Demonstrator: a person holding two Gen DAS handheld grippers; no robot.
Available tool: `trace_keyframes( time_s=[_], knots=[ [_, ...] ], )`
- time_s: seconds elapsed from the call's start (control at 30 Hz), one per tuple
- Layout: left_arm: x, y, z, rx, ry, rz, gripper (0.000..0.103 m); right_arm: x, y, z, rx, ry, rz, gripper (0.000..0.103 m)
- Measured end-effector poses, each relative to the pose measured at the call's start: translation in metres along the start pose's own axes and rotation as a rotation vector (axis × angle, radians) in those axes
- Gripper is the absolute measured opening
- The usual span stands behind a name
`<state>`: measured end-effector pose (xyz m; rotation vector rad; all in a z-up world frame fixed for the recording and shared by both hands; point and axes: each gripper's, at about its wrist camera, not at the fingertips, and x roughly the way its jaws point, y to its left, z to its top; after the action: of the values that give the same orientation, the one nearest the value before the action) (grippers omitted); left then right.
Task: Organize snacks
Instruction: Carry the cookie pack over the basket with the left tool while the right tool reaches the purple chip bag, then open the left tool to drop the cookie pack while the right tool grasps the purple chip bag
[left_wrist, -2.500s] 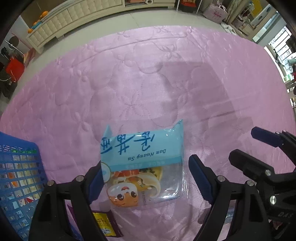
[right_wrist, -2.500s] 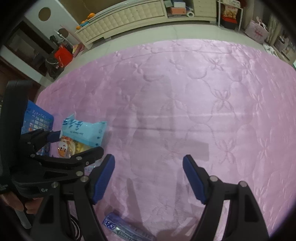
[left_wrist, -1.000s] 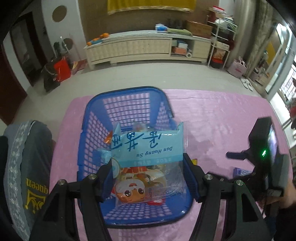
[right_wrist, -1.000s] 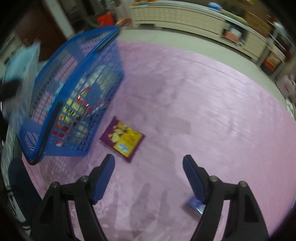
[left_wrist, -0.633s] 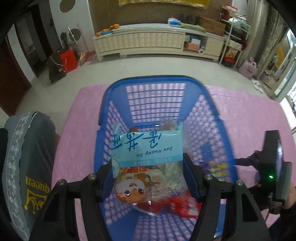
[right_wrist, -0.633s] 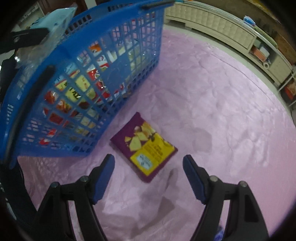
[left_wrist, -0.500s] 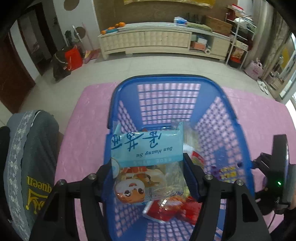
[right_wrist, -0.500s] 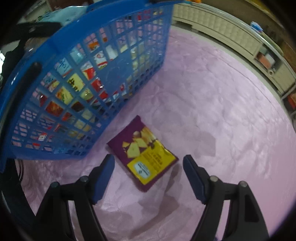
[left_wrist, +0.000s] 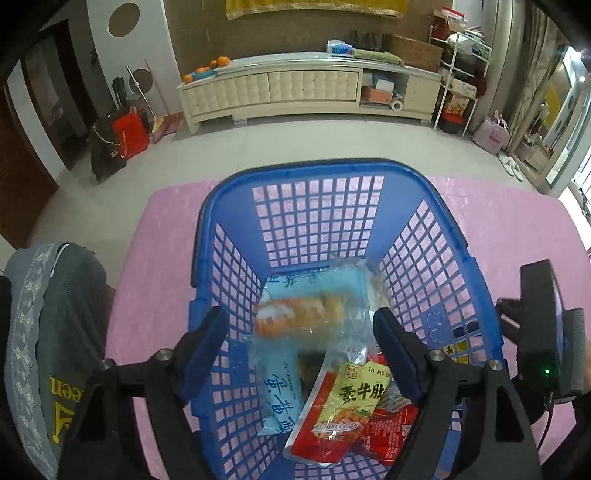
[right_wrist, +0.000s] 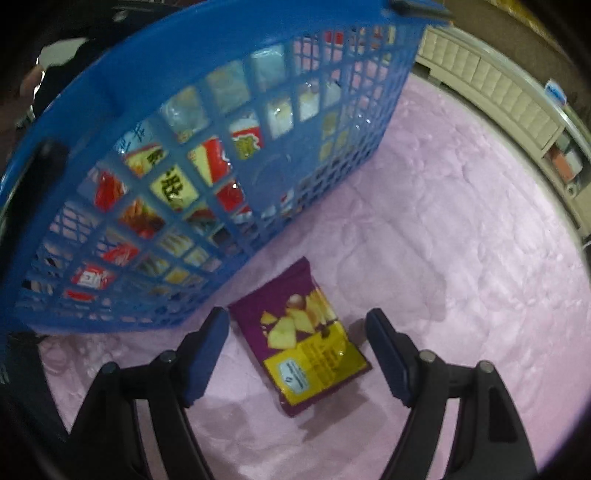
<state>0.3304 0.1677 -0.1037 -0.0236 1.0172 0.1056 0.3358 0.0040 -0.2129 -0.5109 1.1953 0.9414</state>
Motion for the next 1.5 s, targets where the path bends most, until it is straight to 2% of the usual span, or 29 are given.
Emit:
trace_keyframes(
  time_s=[0.1, 0.23, 0.33, 0.37, 0.4, 0.5, 0.63, 0.87, 0.97, 1.07, 1.13, 1.3, 1.5],
  knots=[
    [-0.002, 0.006, 0.001, -0.022, -0.001, -0.013, 0.079, 0.004, 0.004, -0.002, -0.044, 0.0, 0.002, 0.083],
    [-0.004, 0.008, -0.004, -0.054, 0.008, -0.035, 0.079, 0.012, 0.014, 0.0, -0.095, 0.009, -0.044, 0.084],
    [-0.01, 0.004, -0.011, -0.035, 0.009, -0.038, 0.079, 0.014, 0.02, 0.0, -0.088, 0.009, -0.048, 0.082],
    [-0.012, 0.002, -0.013, -0.019, 0.005, -0.031, 0.079, 0.013, 0.029, -0.004, -0.105, 0.004, -0.066, 0.072],
    [-0.013, 0.002, -0.015, -0.011, 0.001, -0.024, 0.079, 0.013, 0.033, -0.005, -0.123, 0.0, -0.105, 0.057],
    [-0.022, -0.001, -0.021, -0.003, -0.008, -0.019, 0.079, 0.007, 0.039, -0.014, -0.082, 0.021, -0.09, 0.056],
    [-0.034, -0.003, -0.031, -0.025, -0.024, -0.053, 0.079, -0.011, 0.041, -0.027, -0.034, 0.017, -0.136, 0.056],
    [-0.049, -0.016, -0.053, -0.036, -0.033, -0.112, 0.079, -0.074, 0.056, -0.056, 0.197, -0.103, -0.162, 0.056],
    [-0.06, -0.019, -0.06, -0.053, -0.051, -0.125, 0.079, -0.096, 0.06, -0.059, 0.254, -0.139, -0.171, 0.056],
    [-0.075, -0.018, -0.065, -0.063, -0.075, -0.125, 0.079, -0.123, 0.067, -0.06, 0.285, -0.184, -0.191, 0.056],
    [-0.086, -0.016, -0.068, -0.07, -0.098, -0.13, 0.079, -0.134, 0.065, -0.075, 0.311, -0.214, -0.193, 0.056],
    [-0.108, -0.001, -0.073, -0.104, -0.123, -0.156, 0.079, -0.161, 0.083, -0.067, 0.328, -0.323, -0.209, 0.056],
    [-0.12, 0.02, -0.077, -0.123, -0.157, -0.136, 0.079, -0.172, 0.084, -0.054, 0.34, -0.343, -0.19, 0.056]
  ],
)
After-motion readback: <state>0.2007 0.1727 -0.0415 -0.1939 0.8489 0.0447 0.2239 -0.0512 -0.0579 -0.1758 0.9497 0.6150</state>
